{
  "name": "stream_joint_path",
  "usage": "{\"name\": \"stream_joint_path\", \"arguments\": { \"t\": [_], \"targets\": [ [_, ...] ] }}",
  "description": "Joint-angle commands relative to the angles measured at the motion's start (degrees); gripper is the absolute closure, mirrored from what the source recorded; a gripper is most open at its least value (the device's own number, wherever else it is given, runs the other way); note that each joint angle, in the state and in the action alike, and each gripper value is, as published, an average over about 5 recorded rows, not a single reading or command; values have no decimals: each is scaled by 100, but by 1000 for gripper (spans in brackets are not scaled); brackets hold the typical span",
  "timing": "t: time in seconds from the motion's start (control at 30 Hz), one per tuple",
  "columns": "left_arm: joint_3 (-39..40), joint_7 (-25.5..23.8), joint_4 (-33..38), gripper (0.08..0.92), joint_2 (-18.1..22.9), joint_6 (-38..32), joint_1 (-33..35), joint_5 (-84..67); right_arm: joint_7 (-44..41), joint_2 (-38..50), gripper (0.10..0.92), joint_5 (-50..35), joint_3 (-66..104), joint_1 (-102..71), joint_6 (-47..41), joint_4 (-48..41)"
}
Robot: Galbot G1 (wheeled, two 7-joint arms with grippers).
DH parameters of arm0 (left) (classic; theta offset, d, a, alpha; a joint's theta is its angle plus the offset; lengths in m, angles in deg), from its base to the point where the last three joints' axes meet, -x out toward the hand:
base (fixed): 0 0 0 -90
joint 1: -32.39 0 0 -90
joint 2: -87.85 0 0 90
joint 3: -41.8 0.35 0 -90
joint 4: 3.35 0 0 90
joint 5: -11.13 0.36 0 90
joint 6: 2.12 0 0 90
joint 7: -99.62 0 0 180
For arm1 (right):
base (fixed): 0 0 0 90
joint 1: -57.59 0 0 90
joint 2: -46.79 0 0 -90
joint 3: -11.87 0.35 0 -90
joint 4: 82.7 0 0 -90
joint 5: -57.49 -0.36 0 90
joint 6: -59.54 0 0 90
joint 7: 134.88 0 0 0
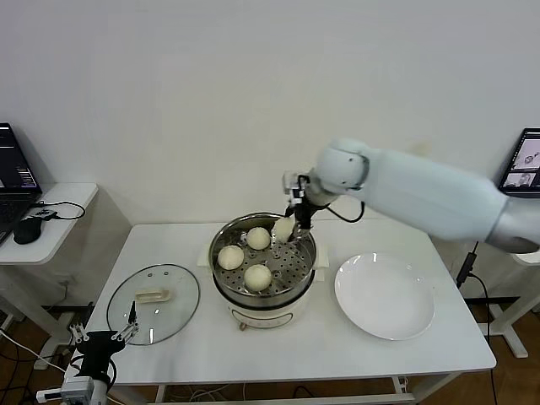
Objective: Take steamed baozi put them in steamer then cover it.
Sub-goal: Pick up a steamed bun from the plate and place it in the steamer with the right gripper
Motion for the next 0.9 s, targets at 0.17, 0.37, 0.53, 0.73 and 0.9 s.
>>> {"name": "stream_joint_path", "arguments": {
  "t": [0.17,0.37,0.53,0.73,0.9],
  "targets": [
    [22,-3,-64,177,10,-3,-38,-17,226,-633,406,236,-161,-615,-459,-531],
    [31,-3,-106,177,-7,-1,-77,-19,221,-601,406,308,-59,-777,-432,-589],
    [30,4,-108,177,4,-2,-79,-19,211,-547,395,427,48,-840,-378,-604],
    [-1,5,-101,177,2,-1,-60,-29,94,-276,273,578,361,-637,-312,-344],
    [11,1,-76,177,20,7,-76,-27,321,410,207,202,745,-381,-397,518]
  ]
}}
